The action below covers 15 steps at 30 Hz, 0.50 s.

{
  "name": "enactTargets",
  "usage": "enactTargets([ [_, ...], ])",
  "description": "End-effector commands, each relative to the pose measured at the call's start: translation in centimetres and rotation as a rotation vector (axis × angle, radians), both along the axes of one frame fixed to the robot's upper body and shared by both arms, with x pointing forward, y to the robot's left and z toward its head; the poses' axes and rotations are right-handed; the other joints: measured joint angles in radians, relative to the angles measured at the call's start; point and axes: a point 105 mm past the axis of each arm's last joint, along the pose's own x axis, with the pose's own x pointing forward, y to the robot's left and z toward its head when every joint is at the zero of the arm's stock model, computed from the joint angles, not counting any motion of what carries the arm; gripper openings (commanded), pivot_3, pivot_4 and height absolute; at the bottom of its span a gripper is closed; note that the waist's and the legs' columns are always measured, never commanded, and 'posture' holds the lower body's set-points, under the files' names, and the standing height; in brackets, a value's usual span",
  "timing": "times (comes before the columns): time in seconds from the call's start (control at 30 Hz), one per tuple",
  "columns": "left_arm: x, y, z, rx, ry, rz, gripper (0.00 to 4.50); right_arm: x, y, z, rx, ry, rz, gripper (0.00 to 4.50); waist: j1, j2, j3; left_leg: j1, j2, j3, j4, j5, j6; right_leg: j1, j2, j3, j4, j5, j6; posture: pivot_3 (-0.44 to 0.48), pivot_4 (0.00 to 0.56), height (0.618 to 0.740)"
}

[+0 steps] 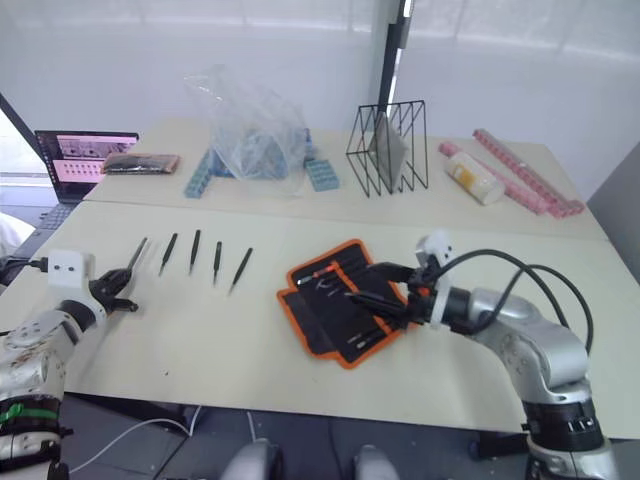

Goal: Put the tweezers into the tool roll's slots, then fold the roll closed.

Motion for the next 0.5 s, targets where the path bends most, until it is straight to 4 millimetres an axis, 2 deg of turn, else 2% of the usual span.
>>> enactTargets([
  [0.03,-0.7,-2.1,3.9,0.033,-0.101,-0.059,0.02,0.1,-1.1,0.5,-0.013,-0.052,-0.072,4.5,-0.002,0.0,0.0,0.0,0.0,0.0,0.0,0.0,0.0,0.0,0.0,0.0,0.0,0.0,0.0,0.0,0.15,0.689],
  [0.1,-1.3,-6.1,4.9,0.036,-0.091,-0.213,0.0,-0.4,-1.4,-0.8,-0.027,-0.03,-0.116,3.95,-0.004,0.0,0.0,0.001,0.0,0.0,0.0,0.0,0.0,0.001,0.001,0.0,0.0,0.0,0.0,0.0,0.15,0.689],
  [0.17,-2.0,-9.9,4.8,0.031,-0.043,-0.38,0.0,-0.5,-1.5,-2.0,-0.046,-0.016,-0.153,3.33,-0.004,0.0,0.0,0.002,0.0,0.0,0.0,0.0,0.0,0.002,0.001,0.0,-0.001,0.0,0.0,0.0,0.15,0.689],
  [0.27,-2.7,-12.5,4.1,0.023,0.021,-0.503,0.0,-0.6,-1.4,-2.7,-0.052,-0.016,-0.178,2.31,-0.01,0.001,0.0,0.002,0.0,0.001,0.0,0.0,0.0,0.002,0.001,0.001,-0.001,0.0,0.0,0.0,0.15,0.689],
  [0.43,-3.2,-18.7,2.5,0.015,0.143,-0.768,0.0,-0.1,-0.9,-4.6,-0.055,-0.01,-0.264,0.59,-0.021,0.001,0.0,0.003,0.002,0.0,0.0,0.0,0.0,0.002,0.004,0.002,-0.001,0.0,0.0,0.0,0.15,0.689],
  [0.5,-3.1,-20.1,2.2,0.028,0.179,-0.819,0.0,0.0,-0.6,-5.1,-0.057,-0.007,-0.281,0.03,-0.02,0.001,0.0,0.003,0.001,0.0,0.0,0.0,0.0,0.002,0.004,0.003,-0.001,0.0,0.0,0.0,0.15,0.689],
])
